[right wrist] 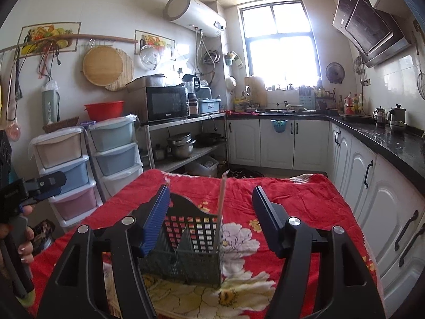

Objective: Organize utensils
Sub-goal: 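Withdraw both tools from the caddy back toward the chopstick pile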

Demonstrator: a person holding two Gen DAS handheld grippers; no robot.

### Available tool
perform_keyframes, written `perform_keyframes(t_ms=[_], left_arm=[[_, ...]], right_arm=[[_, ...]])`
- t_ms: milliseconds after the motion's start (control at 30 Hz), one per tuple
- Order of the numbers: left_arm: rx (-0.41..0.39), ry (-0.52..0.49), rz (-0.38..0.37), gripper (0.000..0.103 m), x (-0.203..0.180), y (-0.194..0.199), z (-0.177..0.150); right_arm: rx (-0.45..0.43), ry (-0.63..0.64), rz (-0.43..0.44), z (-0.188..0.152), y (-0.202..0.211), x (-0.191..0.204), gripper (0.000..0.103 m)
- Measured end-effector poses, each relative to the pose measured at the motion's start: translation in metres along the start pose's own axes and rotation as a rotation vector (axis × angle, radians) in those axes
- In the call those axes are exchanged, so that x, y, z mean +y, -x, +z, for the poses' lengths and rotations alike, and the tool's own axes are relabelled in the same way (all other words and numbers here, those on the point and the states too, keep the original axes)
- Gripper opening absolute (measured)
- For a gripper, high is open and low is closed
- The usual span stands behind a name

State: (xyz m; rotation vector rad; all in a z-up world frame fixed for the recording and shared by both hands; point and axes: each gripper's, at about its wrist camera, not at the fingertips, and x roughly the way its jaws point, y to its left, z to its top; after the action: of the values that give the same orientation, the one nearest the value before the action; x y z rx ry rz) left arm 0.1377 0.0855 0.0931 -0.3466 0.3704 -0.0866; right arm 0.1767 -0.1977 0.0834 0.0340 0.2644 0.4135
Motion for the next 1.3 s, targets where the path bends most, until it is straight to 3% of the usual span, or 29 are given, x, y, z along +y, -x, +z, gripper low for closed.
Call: perform_keyframes(t_ms=[667,1300], left_arm=[[0.103,0.065,0.047,0.092,0.029,-0.004,-0.038],[0.234,0.108,0.053,0.092,0.044,-0.018,-0.072]], right_arm=[[0.129,0.105,0.101,-0.036,0.002,0.033,0.062],[0.296,0.286,0.205,-0.075,-0.008,0.070,0.062]])
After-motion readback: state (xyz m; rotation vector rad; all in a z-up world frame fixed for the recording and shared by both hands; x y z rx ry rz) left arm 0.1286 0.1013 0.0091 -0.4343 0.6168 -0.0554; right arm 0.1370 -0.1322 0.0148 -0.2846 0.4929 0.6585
